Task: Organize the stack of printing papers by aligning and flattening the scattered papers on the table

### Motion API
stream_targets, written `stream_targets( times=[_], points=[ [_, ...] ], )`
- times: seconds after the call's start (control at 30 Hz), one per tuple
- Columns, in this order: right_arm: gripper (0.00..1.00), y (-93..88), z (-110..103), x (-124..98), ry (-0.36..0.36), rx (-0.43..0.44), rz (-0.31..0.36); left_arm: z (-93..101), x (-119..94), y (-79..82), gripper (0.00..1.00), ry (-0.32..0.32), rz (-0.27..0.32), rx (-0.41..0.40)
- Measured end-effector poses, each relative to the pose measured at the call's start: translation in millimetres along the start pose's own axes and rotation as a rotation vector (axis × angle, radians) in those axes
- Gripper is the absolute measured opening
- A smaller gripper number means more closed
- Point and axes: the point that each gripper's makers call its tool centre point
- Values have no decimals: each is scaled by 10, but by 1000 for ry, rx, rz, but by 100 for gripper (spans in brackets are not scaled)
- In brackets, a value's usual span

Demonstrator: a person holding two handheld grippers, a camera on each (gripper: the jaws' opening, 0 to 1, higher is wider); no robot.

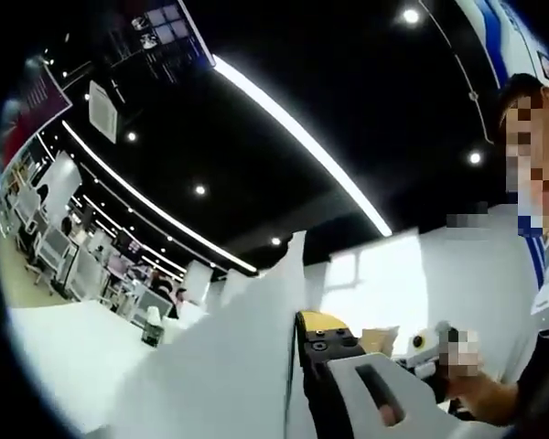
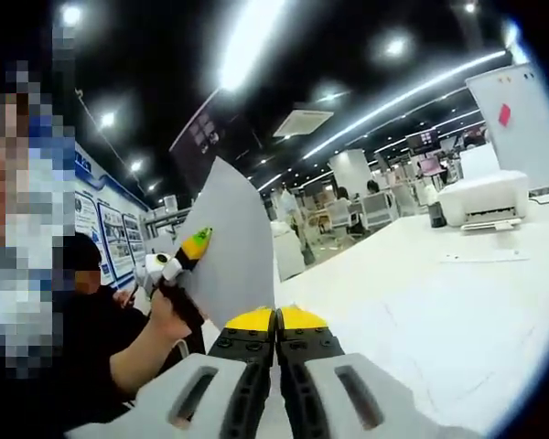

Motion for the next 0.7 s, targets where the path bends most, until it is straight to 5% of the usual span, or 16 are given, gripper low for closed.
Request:
stream_targets(
  times=[0.23,0.7],
  points=[
    [1,38,10,-11,-7,-8,15,2,-2,29,6,5,4,-3],
    [23,26,137,-36,-90,-85,7,-20,-33,65,6,37,18,-16]
  ],
)
Point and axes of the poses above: the point that each gripper's makers call its tool centre point, and the gripper's own axes: x roughly forward along the fingers, z roughly to its right, y roughly out of its top, and after that the axes turned 4 degrees about -x, right-handed
